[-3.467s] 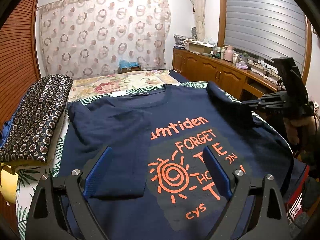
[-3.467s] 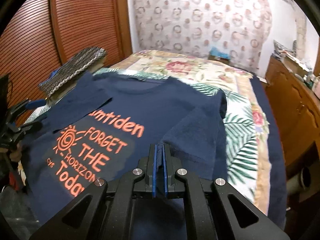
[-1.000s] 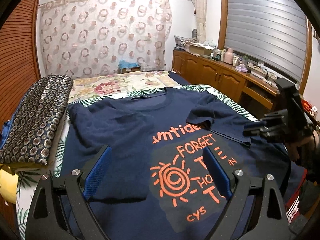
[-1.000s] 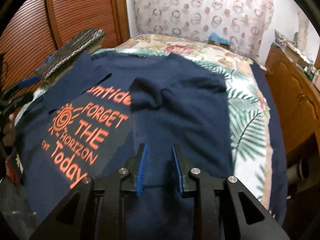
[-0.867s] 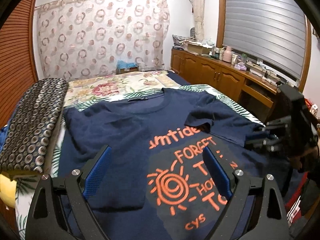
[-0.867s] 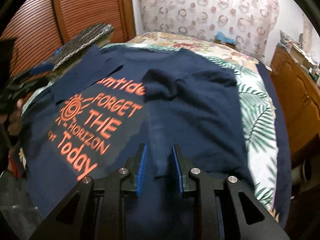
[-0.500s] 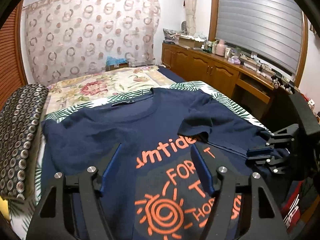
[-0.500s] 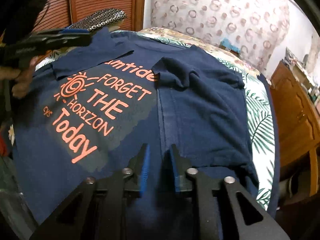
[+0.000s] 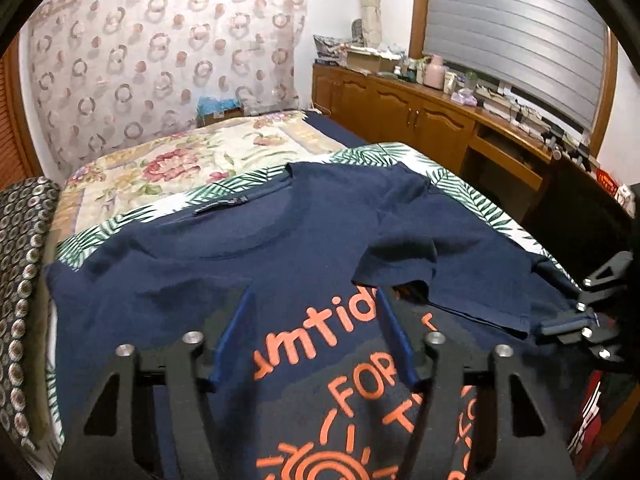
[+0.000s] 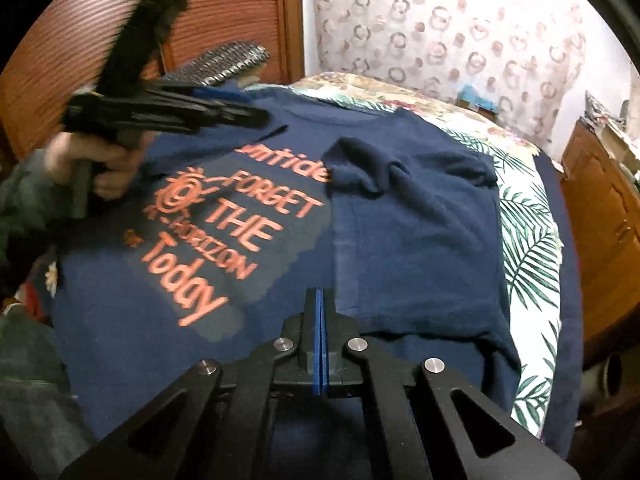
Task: Fold small clothes
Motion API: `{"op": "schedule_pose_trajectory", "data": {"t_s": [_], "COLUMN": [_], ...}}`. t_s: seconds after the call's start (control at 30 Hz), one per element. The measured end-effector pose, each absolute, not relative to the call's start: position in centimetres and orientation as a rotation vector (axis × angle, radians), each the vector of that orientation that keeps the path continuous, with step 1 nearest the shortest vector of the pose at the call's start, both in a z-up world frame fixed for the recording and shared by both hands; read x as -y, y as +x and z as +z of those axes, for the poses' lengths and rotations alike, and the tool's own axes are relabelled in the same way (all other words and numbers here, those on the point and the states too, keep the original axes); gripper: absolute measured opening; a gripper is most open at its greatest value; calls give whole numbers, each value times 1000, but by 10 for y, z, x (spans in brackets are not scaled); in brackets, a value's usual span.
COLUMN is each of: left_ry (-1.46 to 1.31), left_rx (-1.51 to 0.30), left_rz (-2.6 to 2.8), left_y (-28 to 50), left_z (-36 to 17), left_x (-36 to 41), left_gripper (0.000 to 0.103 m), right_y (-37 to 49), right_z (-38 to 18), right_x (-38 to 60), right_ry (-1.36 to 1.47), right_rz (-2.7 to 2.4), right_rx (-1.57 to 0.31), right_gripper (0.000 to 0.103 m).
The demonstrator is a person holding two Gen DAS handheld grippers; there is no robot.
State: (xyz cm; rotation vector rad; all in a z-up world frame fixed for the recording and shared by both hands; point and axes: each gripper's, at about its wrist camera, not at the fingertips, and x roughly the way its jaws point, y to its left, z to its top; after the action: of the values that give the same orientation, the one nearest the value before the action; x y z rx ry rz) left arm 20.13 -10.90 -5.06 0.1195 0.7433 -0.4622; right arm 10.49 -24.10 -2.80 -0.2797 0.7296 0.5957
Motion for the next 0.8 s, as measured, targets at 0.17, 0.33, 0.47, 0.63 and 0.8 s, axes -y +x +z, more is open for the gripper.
{"op": "schedule_pose_trajectory", "data": {"t_s": [0.17, 0.33, 0.47, 0.63, 0.8], "left_ry": [124, 130, 153, 172, 172], "left_rx": [-782, -814, -860, -895, -882], "left_rz": [-506, -549, -585, -632, -632], "left_y": [220, 236, 244, 250, 247], "left_z": [-57, -60, -70, -76, -63], "left_x": [126, 142, 155, 162, 154], "left_gripper": [51, 45, 45, 20, 4], "right_y": [103, 122, 146, 176, 205], "right_z": [-25, -17, -14, -15, -13], "right_x": [245, 266, 285, 298, 301], "right_ry": [-277, -225, -192, -174, -145], "right_rz": [565, 464, 403, 342, 337], "right_rx": [-723, -710, -718, -741, -750], "right_gripper": [0, 0, 7, 26, 28]}}
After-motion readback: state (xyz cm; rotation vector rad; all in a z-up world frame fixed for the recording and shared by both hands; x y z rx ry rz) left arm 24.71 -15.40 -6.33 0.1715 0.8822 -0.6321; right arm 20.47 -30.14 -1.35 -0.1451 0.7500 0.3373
